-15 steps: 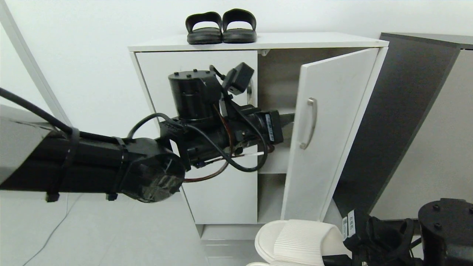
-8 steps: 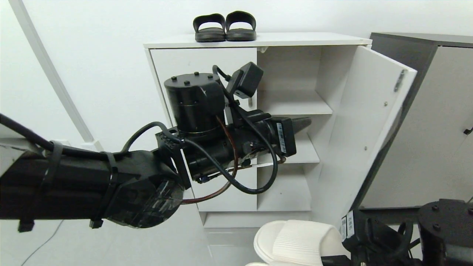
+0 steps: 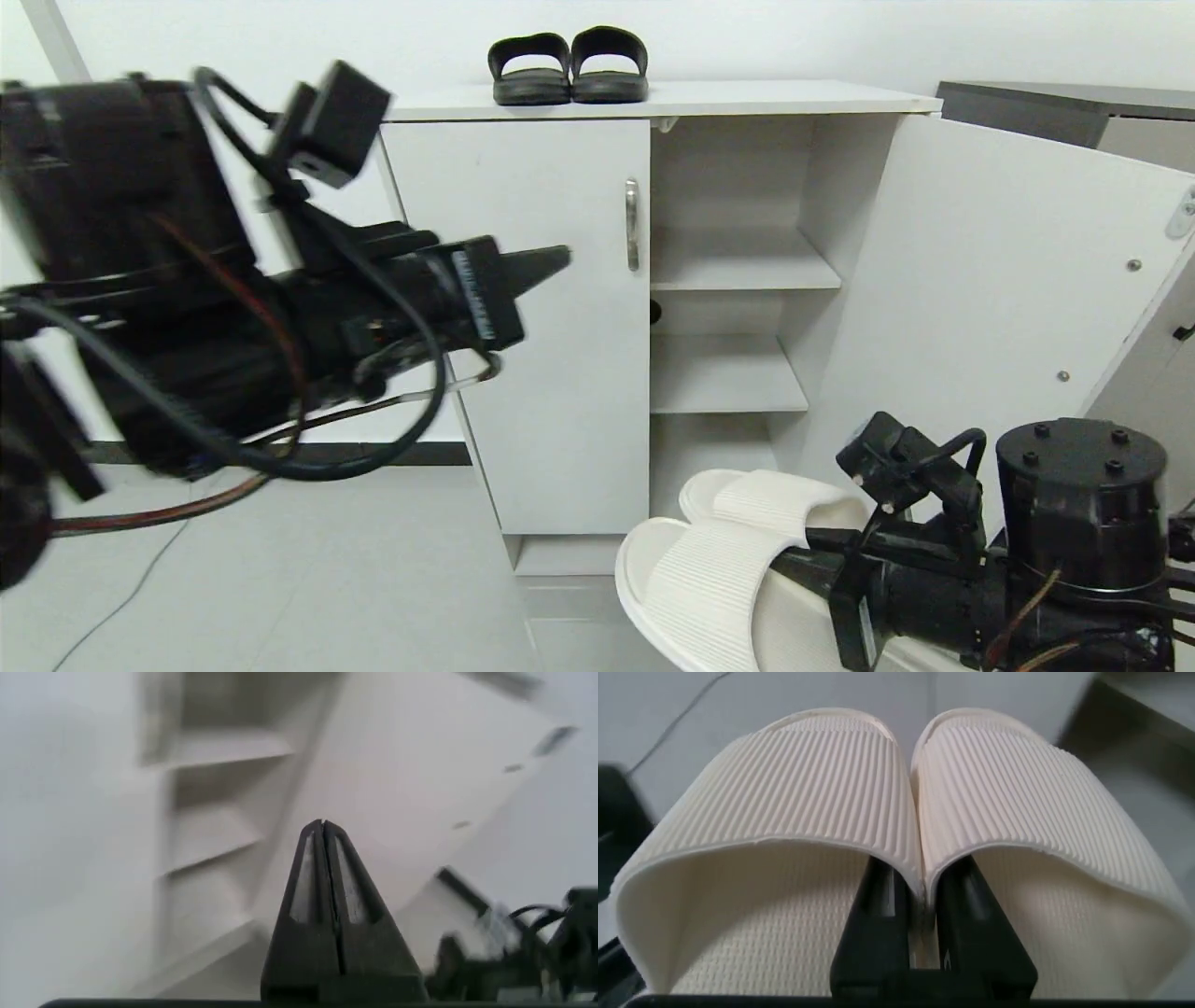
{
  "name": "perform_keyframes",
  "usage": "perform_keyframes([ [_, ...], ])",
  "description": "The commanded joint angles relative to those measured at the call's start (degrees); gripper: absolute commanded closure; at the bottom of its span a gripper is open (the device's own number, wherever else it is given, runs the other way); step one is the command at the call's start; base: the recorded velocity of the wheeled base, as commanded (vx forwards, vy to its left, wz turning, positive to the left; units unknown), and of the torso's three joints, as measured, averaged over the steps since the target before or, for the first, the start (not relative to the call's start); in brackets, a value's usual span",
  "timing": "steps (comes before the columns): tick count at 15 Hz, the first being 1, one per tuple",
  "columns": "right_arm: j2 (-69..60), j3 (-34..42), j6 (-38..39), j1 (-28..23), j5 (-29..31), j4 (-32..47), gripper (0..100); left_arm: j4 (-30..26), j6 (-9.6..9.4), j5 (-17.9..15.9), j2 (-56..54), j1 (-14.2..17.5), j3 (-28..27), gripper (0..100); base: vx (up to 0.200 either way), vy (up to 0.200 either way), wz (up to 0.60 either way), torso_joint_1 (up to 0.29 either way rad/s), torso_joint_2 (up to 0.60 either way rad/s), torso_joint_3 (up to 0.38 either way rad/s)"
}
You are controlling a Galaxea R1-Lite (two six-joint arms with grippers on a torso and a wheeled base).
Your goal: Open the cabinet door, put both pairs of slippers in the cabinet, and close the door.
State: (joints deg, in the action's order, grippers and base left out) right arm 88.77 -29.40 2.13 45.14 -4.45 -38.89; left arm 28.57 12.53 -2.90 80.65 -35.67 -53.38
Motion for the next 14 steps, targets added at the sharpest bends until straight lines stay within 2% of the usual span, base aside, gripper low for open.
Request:
perform_keyframes([
  [1,2.5,-2.8,1.9,-0.4,1.0,-0.4,100,-23.8,-3.22,10.1,-27.0,14.4,7.9,100,0.000,0.000,0.00,0.000,0.00,0.000],
  [2,2.8,-4.3,3.9,-0.4,2.5,-0.4,100,-29.8,-3.13,10.6,-33.6,20.8,10.9,100,0.000,0.000,0.00,0.000,0.00,0.000],
  [4,5.0,-7.3,6.4,-0.5,9.0,-0.4,100,-32.5,-3.13,12.3,-46.4,31.0,20.7,100,0.000,0.000,0.00,0.000,0.00,0.000],
  [6,7.3,-9.4,6.7,-1.4,13.8,-0.4,100,-32.5,-4.62,15.5,-57.2,35.9,29.7,100,0.000,0.000,0.00,0.000,0.00,0.000],
  [7,7.8,-9.4,6.7,-1.4,14.1,-0.4,100,-32.5,-6.20,16.5,-61.7,37.0,33.8,100,0.000,0.000,0.00,0.000,0.00,0.000],
  [9,8.0,-9.3,6.7,-1.2,14.2,-0.4,100,-32.5,-10.60,16.0,-69.1,37.0,40.2,100,0.000,0.000,0.00,0.000,0.00,0.000],
  [10,8.0,-9.3,6.7,-1.2,14.2,-0.5,100,-32.5,-11.92,15.1,-71.8,37.0,43.1,100,0.000,0.000,0.00,0.000,0.00,0.000],
  [12,7.9,-9.0,6.7,-1.1,14.2,-0.5,100,-32.5,-12.00,10.6,-77.4,37.0,47.6,100,0.000,0.000,0.00,0.000,0.00,0.000],
  [14,7.9,-9.0,6.6,-0.9,14.3,-0.5,100,-32.3,-12.09,9.9,-79.9,35.8,50.4,100,0.000,0.000,0.00,0.000,0.00,0.000],
])
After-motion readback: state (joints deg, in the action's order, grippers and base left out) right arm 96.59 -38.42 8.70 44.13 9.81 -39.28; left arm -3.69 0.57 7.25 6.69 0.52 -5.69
